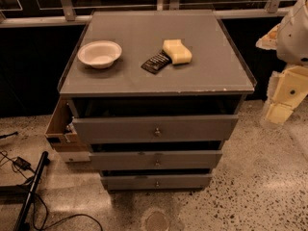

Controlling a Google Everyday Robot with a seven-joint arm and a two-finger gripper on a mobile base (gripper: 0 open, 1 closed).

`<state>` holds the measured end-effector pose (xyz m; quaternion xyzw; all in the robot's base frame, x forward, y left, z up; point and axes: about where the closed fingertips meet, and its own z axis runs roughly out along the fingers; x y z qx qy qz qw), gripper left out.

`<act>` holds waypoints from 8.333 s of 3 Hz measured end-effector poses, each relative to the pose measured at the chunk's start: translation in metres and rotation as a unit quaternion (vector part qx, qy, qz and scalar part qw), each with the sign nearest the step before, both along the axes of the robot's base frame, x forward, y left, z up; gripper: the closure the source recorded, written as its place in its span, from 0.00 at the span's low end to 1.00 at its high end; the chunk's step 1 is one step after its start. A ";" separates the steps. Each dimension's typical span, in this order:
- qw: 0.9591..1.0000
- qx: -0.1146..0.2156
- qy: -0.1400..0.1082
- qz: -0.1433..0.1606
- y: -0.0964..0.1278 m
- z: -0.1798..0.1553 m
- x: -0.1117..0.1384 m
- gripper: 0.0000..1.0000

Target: Open middle drawer

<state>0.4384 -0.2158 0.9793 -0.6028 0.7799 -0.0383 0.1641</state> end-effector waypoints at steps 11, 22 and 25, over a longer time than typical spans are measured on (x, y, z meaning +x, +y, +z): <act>0.979 0.206 -0.002 -0.005 0.053 -0.431 0.016 1.00; 0.967 0.234 -0.096 0.003 0.029 -0.536 0.118 0.00; 0.982 0.174 -0.061 0.033 0.041 -0.545 0.147 0.00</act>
Offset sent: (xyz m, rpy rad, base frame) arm -0.0011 0.0005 -0.0081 0.0109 -0.0031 -0.0105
